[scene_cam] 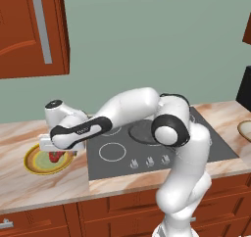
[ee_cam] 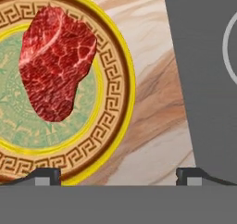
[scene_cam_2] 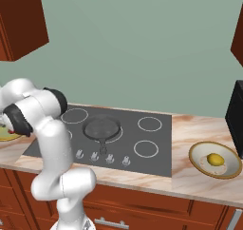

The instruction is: Place the steak on the plate and place the lemon on the same plate.

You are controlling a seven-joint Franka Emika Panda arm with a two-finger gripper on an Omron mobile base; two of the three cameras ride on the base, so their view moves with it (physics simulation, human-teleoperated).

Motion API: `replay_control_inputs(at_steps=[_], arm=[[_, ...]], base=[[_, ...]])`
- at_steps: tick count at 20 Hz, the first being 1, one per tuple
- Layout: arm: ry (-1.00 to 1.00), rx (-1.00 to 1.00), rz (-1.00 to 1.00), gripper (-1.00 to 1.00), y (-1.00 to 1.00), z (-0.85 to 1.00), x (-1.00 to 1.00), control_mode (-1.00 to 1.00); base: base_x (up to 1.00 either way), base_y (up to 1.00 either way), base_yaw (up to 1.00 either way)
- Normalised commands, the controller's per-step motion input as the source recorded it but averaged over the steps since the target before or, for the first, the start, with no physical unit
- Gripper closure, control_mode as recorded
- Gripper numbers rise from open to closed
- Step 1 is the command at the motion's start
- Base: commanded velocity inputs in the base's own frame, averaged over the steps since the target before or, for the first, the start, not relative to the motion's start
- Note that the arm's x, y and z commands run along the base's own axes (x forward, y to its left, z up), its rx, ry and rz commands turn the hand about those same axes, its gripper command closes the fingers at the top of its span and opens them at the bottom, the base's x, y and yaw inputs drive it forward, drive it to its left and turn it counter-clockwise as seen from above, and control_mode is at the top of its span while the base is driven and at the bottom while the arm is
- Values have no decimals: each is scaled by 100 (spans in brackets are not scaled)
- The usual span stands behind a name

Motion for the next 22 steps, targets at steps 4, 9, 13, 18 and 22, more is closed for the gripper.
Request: replay_control_inputs(at_steps=[4,9,13,18,22], arm=[[0,0,0,-100,-61,21,-35,-100],[-8,0,0,-100,-62,28,-29,-100],[-2,0,0,-100,-63,31,-21,-100],[0,0,0,-100,-67,31,-18,-100],[0,0,0,-100,-69,29,-17,-100]], base=[[0,0,0],[0,0,0],[0,0,0],[0,0,0],[0,0,0]])
